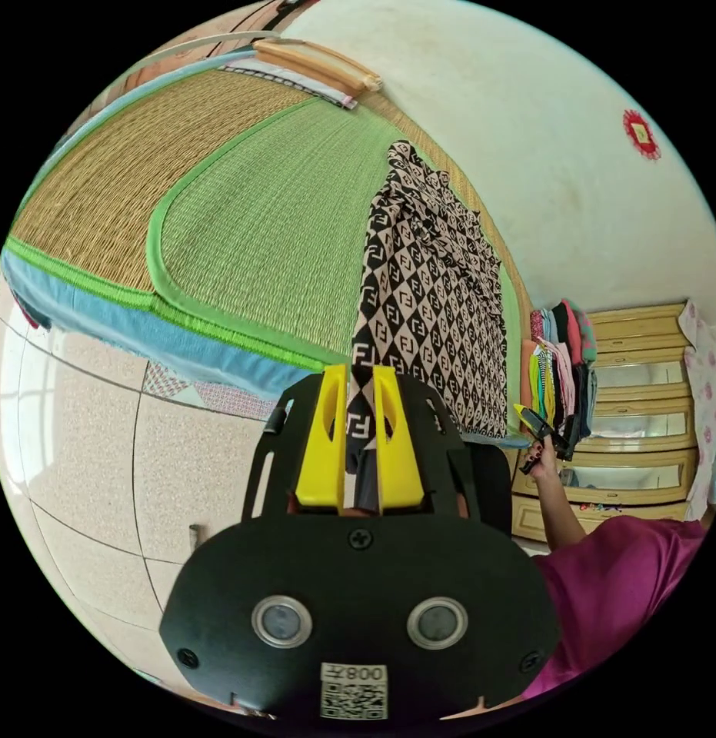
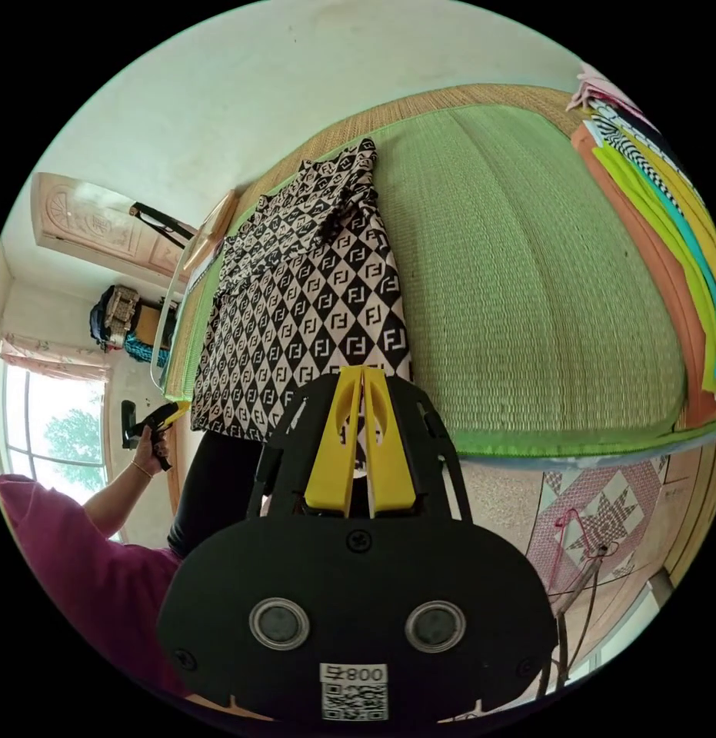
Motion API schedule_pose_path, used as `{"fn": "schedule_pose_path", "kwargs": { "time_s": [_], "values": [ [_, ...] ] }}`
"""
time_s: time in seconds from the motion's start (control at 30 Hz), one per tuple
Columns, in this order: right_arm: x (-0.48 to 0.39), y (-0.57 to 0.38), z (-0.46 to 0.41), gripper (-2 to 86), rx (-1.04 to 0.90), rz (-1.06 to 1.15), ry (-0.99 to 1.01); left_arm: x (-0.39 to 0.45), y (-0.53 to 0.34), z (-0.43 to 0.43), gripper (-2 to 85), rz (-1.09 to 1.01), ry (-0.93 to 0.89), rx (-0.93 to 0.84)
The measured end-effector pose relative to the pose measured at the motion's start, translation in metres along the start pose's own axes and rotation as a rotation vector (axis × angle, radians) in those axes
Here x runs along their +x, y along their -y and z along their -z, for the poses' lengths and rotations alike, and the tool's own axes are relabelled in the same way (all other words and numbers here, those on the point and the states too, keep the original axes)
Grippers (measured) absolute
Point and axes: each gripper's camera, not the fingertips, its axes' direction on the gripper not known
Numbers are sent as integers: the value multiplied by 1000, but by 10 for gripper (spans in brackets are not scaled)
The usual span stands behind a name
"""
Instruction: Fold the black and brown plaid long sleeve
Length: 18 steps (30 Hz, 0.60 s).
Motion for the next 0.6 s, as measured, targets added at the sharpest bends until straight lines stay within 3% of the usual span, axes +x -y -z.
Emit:
{"fn": "schedule_pose_path", "kwargs": {
  "time_s": [0.23,0.47,0.6],
  "values": [
    [14,-68,38,3,52,-75,83,-39,-44,-11,92,90,-87,-48],
    [32,-124,65,25,73,-160,111,-81,-71,-27,104,194,-373,-2],
    [46,-146,75,51,103,-210,134,-83,-81,-32,95,184,-404,-18]
  ]
}}
